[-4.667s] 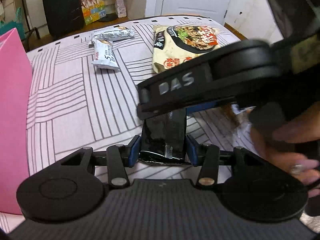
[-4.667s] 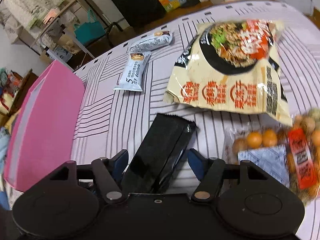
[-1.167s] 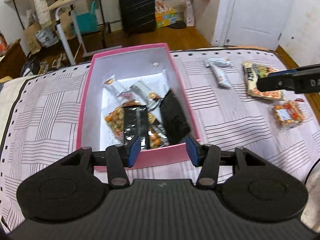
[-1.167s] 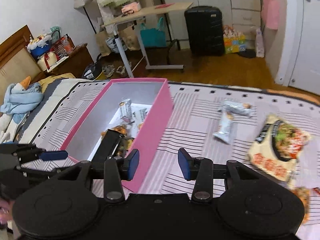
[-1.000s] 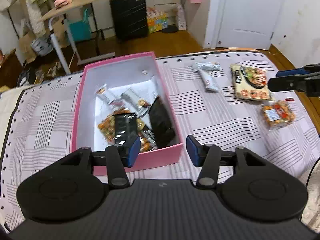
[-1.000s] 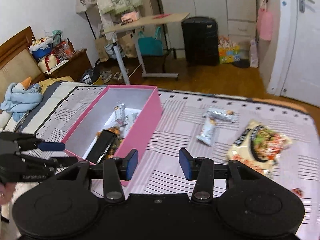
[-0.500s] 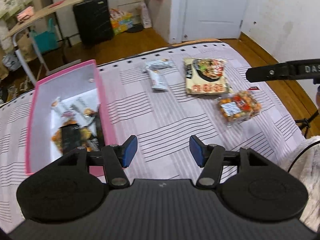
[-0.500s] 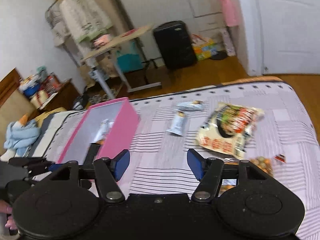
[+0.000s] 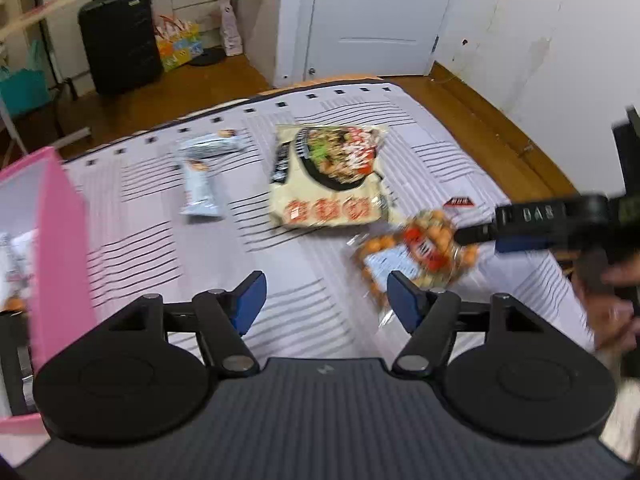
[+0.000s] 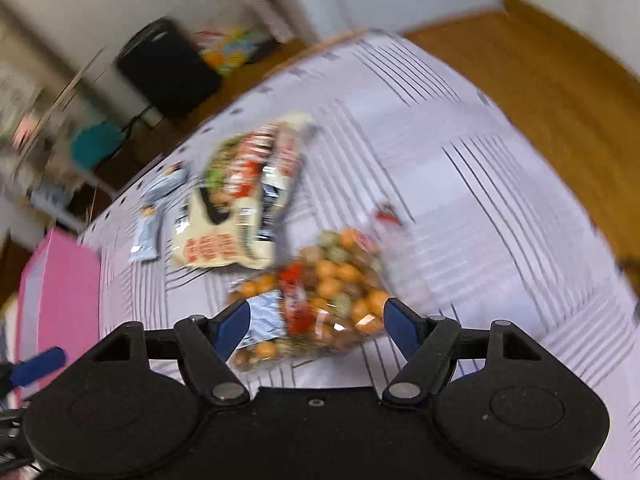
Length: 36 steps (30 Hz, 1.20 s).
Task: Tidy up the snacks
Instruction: 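Grasp the clear bag of mixed coated peanuts with the right gripper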
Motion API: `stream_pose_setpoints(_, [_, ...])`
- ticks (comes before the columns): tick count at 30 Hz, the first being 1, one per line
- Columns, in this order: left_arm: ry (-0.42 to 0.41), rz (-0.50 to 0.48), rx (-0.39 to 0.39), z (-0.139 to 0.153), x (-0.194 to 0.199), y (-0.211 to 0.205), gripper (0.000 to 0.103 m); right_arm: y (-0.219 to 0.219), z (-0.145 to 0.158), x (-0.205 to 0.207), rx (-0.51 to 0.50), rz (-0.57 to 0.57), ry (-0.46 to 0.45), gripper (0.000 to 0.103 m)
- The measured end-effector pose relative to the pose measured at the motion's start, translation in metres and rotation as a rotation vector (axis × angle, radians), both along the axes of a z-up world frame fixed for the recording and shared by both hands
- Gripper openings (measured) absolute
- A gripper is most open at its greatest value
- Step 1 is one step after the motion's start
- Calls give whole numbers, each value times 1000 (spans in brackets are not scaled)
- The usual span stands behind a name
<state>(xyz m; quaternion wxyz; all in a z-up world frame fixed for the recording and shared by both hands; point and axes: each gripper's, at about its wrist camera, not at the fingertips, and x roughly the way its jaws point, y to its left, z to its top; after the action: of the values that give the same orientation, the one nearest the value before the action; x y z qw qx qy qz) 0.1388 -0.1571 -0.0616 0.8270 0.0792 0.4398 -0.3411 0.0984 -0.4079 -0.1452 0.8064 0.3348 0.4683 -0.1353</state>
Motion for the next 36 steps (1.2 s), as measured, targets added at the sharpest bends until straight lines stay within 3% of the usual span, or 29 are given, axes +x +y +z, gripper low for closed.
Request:
stream_pose_setpoints(3, [48,2,-26,-23,15,-26,67,-6,-9,-2,57,-41,4,78])
stream_pose_setpoints(7, [95,23,-67,-55,32,-50,62,0,-24,-5,39,-73,60,78])
stream_pose_setpoints(11, [126,52,-140,-77,46,-59,46,7,-35,2,54,-35,85,78])
stream_pose_setpoints(14, [164,54,-197,-89,56,-64,39,-1,-45,4,97,-97,91,74])
stream_pose_setpoints(19, [178,38,-216,-103,61,-70,39,-9,-51,3,147,-147,53,71])
stream_pose_setpoints(22, [260,38,-240,-111,65,-69,39,-14,-55,7,169,-184,41,68])
stream_pose_setpoints(24, [359,22,-258,-118,68,-68,39,-13,-52,8,147,-186,33,65])
stream_pose_setpoints(26, [421,16,-253,-123,67,-66,39,-8,-51,10,106,-171,34,65])
stream_pose_setpoints(30, [443,9,-244,-122,60,-62,39,0,-45,14,26,-120,37,65])
stream_pose_setpoints(36, [420,-69,-150,-111,37,-66,40,5,-41,15,-7,-52,62,63])
